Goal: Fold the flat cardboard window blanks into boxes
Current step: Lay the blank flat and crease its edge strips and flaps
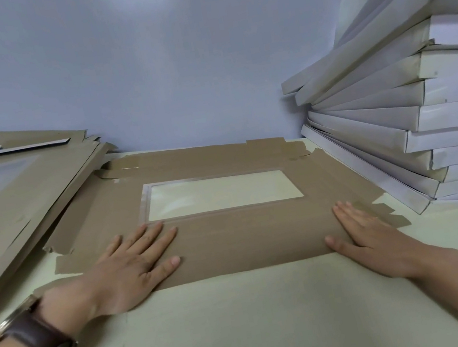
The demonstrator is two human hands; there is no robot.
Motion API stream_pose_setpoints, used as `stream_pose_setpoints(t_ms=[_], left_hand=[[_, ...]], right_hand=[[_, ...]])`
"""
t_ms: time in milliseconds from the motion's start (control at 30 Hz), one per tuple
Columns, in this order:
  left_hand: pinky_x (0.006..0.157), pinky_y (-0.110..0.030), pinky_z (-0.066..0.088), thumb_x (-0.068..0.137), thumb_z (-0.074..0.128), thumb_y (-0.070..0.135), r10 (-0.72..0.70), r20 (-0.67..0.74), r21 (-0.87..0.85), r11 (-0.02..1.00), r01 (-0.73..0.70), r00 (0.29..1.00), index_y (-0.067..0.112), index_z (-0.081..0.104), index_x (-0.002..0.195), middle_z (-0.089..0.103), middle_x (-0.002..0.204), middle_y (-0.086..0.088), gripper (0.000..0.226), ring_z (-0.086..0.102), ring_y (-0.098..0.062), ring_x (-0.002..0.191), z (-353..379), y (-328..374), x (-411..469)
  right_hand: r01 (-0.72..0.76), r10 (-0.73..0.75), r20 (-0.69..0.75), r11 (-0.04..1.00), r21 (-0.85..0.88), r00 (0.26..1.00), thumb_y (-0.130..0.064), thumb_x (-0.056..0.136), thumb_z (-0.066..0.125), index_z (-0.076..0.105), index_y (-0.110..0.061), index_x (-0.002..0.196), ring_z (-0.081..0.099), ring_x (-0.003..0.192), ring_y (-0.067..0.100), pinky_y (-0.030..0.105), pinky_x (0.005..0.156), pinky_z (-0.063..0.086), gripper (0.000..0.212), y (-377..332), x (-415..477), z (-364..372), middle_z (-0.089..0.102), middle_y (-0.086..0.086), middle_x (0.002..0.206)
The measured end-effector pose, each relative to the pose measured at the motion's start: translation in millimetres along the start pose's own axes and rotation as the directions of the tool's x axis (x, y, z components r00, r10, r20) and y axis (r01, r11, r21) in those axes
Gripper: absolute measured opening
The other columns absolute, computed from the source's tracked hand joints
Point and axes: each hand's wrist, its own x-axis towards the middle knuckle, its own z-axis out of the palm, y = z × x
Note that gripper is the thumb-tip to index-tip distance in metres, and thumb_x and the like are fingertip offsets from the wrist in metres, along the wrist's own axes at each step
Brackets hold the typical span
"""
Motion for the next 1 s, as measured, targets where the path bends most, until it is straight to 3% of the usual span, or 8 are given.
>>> stream_pose_setpoints(t_ms=[267,433,733,867,1000], left_hand=[[0.12,-0.028,-0.006,0.092,0.006,0.06,-0.124,-0.083,-0.047,0.992,0.12,0.989,0.02,-0.012,0.152,-0.014,0.161,0.004,0.075,-0.014,-0.01,0.147,5,-18,10],[0.12,-0.029,-0.005,0.077,-0.002,0.068,-0.144,-0.106,-0.078,0.988,0.136,0.984,0.017,-0.011,0.153,-0.013,0.161,0.002,0.092,-0.012,-0.01,0.147,8,-22,12],[0.121,-0.033,0.0,0.073,-0.003,0.071,-0.146,-0.187,-0.089,0.987,0.131,0.971,0.018,-0.002,0.155,-0.003,0.162,0.002,0.097,-0.005,-0.011,0.149,13,-26,14],[0.121,-0.036,0.008,0.089,0.013,0.065,-0.111,-0.257,-0.107,0.991,0.086,0.96,0.022,0.011,0.154,0.009,0.161,0.004,0.078,0.005,-0.014,0.149,13,-24,11],[0.111,-0.029,0.029,0.099,0.03,0.048,0.034,-0.384,-0.074,0.995,-0.067,0.923,0.028,0.039,0.143,0.027,0.156,0.006,0.049,0.032,-0.015,0.139,6,-11,2]], right_hand=[[-0.075,0.074,0.02,0.997,0.035,0.997,-0.083,0.072,0.013,-0.008,-0.019,0.154,-0.019,0.142,-0.001,0.024,0.118,-0.006,0.106,14,-7,-4,-0.015,-0.009,0.16],[-0.089,0.088,0.026,0.995,0.044,0.996,-0.084,0.071,0.014,-0.008,-0.019,0.154,-0.019,0.14,-0.004,0.023,0.117,-0.006,0.108,16,-9,-6,-0.015,-0.01,0.16],[-0.086,0.086,0.015,0.995,0.057,0.996,-0.087,0.07,0.015,-0.007,-0.019,0.154,-0.017,0.143,-0.001,0.024,0.117,-0.005,0.11,19,-8,-3,-0.014,-0.009,0.161],[-0.1,0.099,0.028,0.994,0.049,0.995,-0.087,0.069,0.015,-0.007,-0.02,0.154,-0.017,0.144,0.002,0.026,0.118,-0.004,0.11,17,-8,-5,-0.014,-0.009,0.161],[-0.062,0.062,0.004,0.997,0.047,0.998,-0.078,0.075,0.018,0.001,-0.024,0.155,-0.015,0.146,0.005,0.026,0.119,-0.002,0.098,4,-12,-10,-0.009,-0.007,0.162]])
